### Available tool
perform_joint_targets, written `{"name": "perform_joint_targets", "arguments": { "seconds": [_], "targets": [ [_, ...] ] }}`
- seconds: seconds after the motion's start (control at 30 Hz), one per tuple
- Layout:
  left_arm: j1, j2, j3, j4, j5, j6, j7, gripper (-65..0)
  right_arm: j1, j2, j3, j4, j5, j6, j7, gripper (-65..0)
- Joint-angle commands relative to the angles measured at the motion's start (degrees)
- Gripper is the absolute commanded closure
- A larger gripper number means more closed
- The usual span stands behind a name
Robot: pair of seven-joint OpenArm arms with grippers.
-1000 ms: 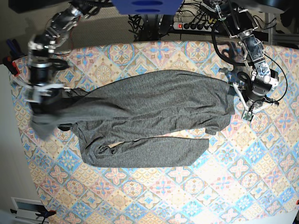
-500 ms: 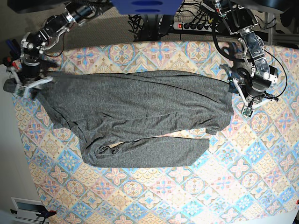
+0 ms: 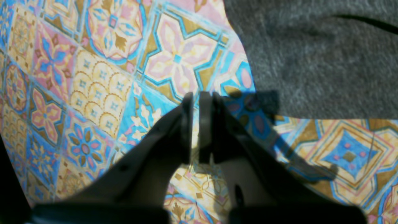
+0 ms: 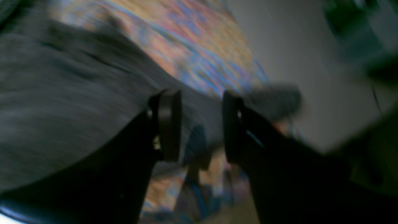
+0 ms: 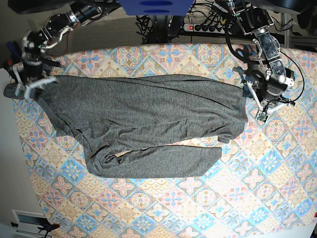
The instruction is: Layout the t-shirt on the table in an organized manner, then fold the t-shirt properly
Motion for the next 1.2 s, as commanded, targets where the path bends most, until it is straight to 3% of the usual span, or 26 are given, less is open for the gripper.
{"name": "perform_joint_targets", "arguments": {
  "seconds": [0.0, 0.17, 0.37, 0.57, 0.73, 0.9, 1.17],
  "targets": [
    [-0.6, -0.7, -0.2, 1.1, -0.1, 0.3, -0.7, -2.4, 0.1, 0.5, 0.8, -1.2, 0.7, 0.0, 0.8, -20.8],
    [-0.6, -0.8, -0.2, 1.1, 0.0, 0.3, -0.7, -2.4, 0.1, 0.6, 4.2, -9.5, 0.7, 0.3, 0.8, -20.7],
    [-0.6, -0.7, -0.2, 1.1, 0.0, 0.3, -0.7, -2.4, 0.1, 0.6, 4.0, -10.4, 4.8, 0.3, 2.9, -20.7],
    [-0.6, -0.6, -0.1, 1.1, 0.0, 0.3, -0.7, -2.4, 0.2, 0.7, 4.0, -11.0, 4.9, 0.3, 4.5, -20.7],
    [-0.6, -0.5, -0.1, 1.1, 0.0, 0.3, -0.7, -2.4, 0.2, 5.7, 4.0, -13.5, 5.0, 0.3, 4.5, -20.7],
    [-0.6, -0.5, -0.1, 1.1, 0.0, 0.3, -0.7, -2.4, 0.8, 6.1, 3.8, -20.5, 5.0, 0.3, 4.5, -20.6],
    [-0.6, -0.5, 0.1, 1.1, 0.0, 0.3, -0.7, -2.4, 1.6, 6.1, 1.4, -20.4, 5.1, 0.3, 4.5, -20.6]
  ]
}}
